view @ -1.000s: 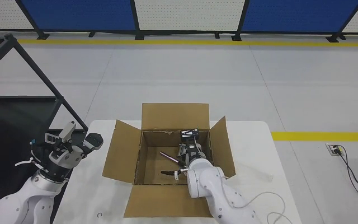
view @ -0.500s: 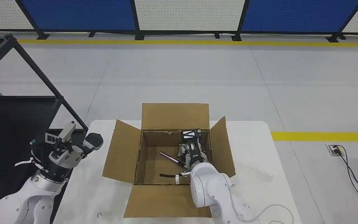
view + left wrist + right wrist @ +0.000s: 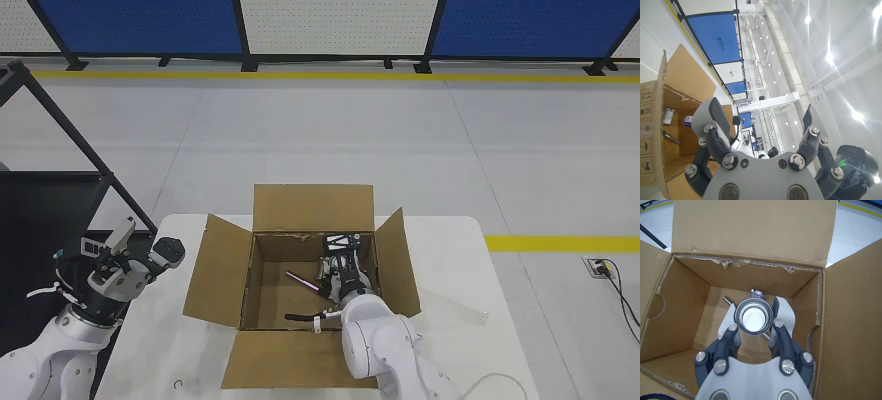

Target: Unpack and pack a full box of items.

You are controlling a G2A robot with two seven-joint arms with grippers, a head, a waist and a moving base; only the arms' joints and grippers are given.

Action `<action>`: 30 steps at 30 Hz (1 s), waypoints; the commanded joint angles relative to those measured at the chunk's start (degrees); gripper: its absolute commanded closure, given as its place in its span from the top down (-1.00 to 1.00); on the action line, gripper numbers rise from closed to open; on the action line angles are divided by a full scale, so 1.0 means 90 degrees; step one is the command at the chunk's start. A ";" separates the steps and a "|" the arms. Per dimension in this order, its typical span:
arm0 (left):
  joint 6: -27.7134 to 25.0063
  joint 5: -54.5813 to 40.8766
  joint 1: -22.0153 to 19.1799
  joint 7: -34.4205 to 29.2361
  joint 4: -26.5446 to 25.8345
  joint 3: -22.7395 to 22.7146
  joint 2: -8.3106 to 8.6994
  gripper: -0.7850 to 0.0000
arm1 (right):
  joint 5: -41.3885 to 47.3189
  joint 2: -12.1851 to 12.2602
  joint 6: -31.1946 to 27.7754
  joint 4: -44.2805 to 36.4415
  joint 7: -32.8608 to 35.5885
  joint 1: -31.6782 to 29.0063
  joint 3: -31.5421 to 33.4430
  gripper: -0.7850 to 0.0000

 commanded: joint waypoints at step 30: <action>0.0028 -0.0263 0.0262 -0.0211 0.0042 -0.0370 0.0071 1.00 | -0.0984 0.0104 -0.0651 -0.2645 -0.0405 -0.1507 0.0072 -1.00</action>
